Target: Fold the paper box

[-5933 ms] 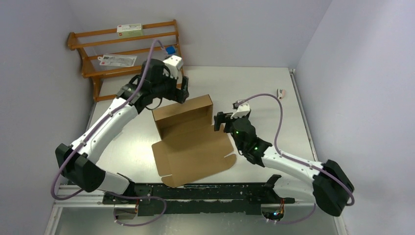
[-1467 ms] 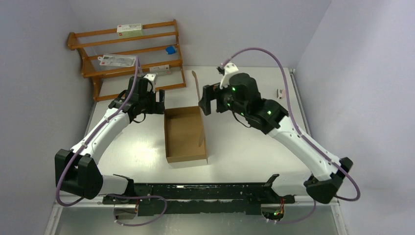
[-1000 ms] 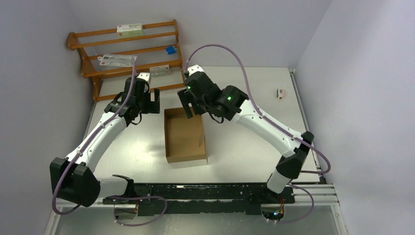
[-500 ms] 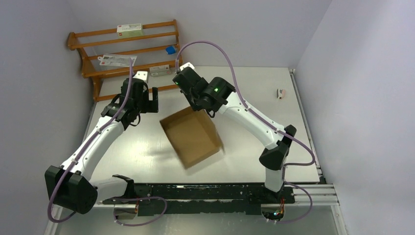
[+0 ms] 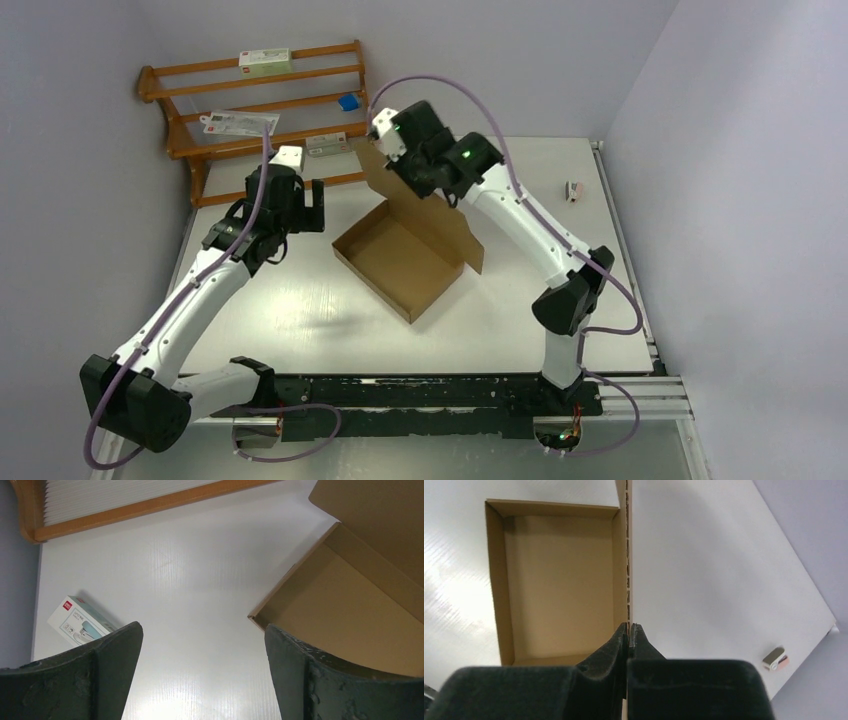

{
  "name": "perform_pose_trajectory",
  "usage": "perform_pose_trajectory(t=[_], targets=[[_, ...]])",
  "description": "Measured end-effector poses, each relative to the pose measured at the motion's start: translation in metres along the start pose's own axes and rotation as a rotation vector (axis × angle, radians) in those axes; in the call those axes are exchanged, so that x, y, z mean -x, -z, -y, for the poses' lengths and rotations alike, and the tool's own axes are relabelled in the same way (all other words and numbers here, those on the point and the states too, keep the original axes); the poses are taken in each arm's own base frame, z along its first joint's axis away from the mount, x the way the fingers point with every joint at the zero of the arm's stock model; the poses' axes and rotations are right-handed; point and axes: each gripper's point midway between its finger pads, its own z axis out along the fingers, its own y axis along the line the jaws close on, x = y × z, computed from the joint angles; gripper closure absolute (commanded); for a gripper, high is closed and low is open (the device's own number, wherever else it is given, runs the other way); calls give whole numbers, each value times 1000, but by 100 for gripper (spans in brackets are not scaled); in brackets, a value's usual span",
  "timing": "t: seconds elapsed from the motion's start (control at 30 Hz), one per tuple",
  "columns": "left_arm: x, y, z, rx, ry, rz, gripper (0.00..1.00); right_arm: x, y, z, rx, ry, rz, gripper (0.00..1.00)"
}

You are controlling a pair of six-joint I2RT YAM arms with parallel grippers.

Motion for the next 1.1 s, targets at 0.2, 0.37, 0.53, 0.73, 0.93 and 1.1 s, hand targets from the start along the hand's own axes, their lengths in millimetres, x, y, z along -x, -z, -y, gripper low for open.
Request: perform_pose_trajectory(t=[0.2,0.37,0.53,0.73,0.93,1.1], targets=[[1,3,-1,-1,0,9,5,3,-10,29,129,99,73,100],[1,8,-1,-16,-8,23,5,9,-8,21,246,245,132,100],[0,17,1,-54,-13,43,6,22,-13,12,324,389,202,100],[3,20,5,-90,-22,70,6,28,-29,10,349,471,233,76],[3,20,8,-109,-30,70,6,22,-37,10,342,458,215,46],[3,20,10,-117,-36,71,6,11,-35,14,301,404,202,26]])
